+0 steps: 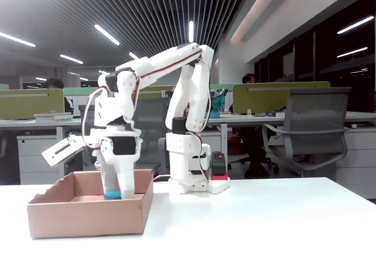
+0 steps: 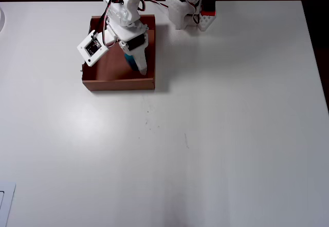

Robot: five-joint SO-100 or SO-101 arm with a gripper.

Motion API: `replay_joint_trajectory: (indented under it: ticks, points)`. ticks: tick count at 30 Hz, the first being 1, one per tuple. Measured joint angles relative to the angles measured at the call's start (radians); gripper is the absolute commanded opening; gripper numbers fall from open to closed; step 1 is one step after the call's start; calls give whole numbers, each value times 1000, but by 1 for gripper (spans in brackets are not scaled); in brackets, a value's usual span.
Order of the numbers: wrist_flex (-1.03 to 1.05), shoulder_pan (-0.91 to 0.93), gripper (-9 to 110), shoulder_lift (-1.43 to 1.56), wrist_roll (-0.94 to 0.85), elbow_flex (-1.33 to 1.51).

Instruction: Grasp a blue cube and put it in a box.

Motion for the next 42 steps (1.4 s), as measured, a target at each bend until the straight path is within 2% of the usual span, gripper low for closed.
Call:
replay_joint_trajectory:
  ticks: [17, 29, 42]
  points:
    - [17, -61, 37, 107, 0, -34]
    - [224, -210, 35, 348, 0, -192]
    - [308, -380, 27, 643, -18, -140]
